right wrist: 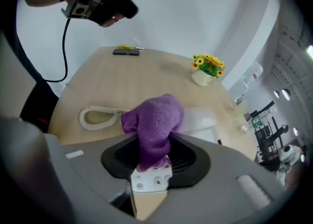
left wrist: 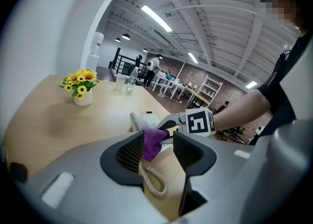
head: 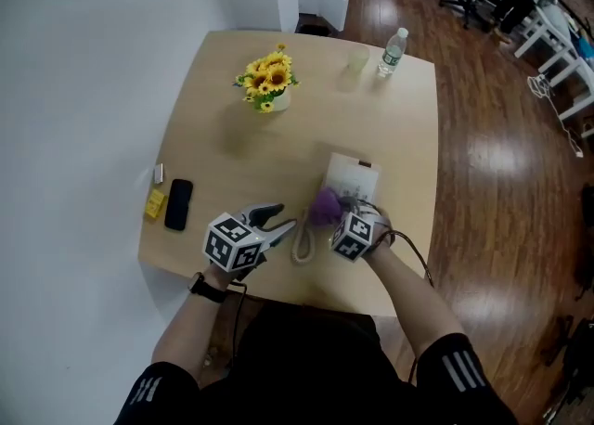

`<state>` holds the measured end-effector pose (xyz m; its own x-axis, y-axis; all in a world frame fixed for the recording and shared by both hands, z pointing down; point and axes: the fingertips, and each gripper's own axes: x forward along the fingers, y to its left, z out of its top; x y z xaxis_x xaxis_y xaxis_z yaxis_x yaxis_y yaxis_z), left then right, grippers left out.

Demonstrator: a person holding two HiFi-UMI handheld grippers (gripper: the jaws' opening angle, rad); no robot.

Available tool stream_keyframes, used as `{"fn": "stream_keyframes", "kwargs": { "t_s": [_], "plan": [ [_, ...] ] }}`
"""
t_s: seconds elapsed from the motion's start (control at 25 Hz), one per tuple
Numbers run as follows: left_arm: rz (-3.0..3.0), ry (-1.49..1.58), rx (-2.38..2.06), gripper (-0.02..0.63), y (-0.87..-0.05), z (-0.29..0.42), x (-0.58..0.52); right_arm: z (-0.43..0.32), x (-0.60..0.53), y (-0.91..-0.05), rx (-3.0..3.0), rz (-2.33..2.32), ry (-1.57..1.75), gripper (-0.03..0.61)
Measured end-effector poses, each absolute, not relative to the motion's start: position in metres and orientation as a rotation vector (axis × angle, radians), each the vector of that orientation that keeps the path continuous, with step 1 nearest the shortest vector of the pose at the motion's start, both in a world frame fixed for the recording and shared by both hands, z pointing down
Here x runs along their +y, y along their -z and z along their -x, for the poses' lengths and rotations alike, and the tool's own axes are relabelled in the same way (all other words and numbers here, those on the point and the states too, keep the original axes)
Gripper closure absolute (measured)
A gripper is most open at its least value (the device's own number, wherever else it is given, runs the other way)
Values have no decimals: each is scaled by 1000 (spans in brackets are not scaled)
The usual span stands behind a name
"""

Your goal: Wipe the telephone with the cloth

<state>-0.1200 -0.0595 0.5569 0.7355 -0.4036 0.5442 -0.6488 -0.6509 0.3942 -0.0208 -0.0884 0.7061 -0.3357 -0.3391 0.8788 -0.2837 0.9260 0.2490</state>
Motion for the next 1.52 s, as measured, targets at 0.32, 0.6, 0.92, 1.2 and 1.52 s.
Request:
{"fn": "stream_keyframes", "kwargs": {
  "t_s": [0.32, 0.6, 0.92, 1.2, 1.52],
  "plan": [
    [-2324, -591, -759, 433, -570, 113, -63, 29, -23, -736, -1925, -257, 1, 431],
    [-2246, -560, -645, 433, -594, 86, -85, 13, -4, -703, -2079, -378, -183, 430],
    [-2075, -588, -509, 432, -655, 47, -126, -75, -13, -670, -2143, -661, -382, 430],
    [-1989, -674, -487, 428, -696, 34, -141, -123, -25, -652, -2171, -863, -493, 430],
    [-1899, -596, -358, 426, -710, 20, -141, -146, -36, -650, -2171, -927, -510, 428]
  ]
}}
